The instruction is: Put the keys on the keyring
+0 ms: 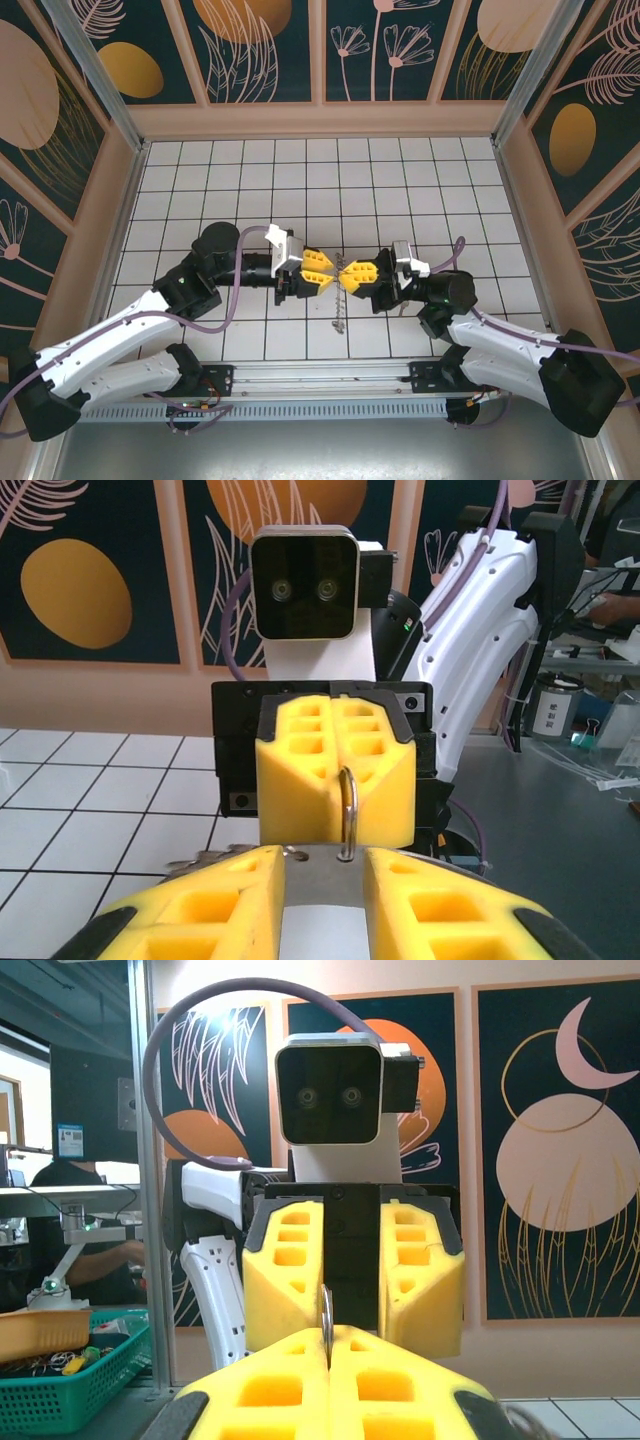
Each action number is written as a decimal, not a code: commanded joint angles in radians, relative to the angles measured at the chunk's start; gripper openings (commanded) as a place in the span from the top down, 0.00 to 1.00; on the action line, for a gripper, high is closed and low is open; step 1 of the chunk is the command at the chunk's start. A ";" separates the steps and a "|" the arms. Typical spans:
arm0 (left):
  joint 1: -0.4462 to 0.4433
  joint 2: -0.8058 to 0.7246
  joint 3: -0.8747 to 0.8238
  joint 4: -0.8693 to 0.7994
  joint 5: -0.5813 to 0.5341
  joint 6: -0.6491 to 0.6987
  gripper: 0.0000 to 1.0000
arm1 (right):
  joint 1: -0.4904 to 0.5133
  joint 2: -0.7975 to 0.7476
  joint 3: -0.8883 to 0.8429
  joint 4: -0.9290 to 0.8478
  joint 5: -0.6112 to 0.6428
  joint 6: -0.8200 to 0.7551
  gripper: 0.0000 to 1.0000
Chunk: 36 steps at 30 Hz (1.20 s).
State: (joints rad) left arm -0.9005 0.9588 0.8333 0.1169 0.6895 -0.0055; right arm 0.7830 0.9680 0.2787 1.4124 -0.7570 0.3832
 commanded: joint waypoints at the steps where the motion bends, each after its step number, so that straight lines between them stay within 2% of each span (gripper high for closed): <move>1: -0.009 0.014 0.020 0.035 0.022 -0.003 0.74 | -0.010 -0.002 0.001 0.097 0.014 0.021 1.00; 8: -0.021 0.039 0.036 0.036 0.021 -0.001 0.79 | -0.013 0.002 -0.001 0.103 0.011 0.027 1.00; 21: -0.021 0.028 0.041 0.041 -0.004 0.000 0.80 | -0.020 0.005 -0.011 0.127 -0.001 0.041 1.00; 27: -0.021 0.026 0.058 -0.023 -0.027 0.024 0.80 | -0.028 -0.016 -0.016 0.117 -0.002 0.045 1.00; 36: -0.021 0.031 0.070 -0.031 -0.021 0.028 0.79 | -0.030 0.014 -0.018 0.149 -0.003 0.060 1.00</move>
State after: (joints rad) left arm -0.9165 0.9894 0.8665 0.0906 0.6685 0.0063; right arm 0.7589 0.9764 0.2615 1.4719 -0.7605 0.4290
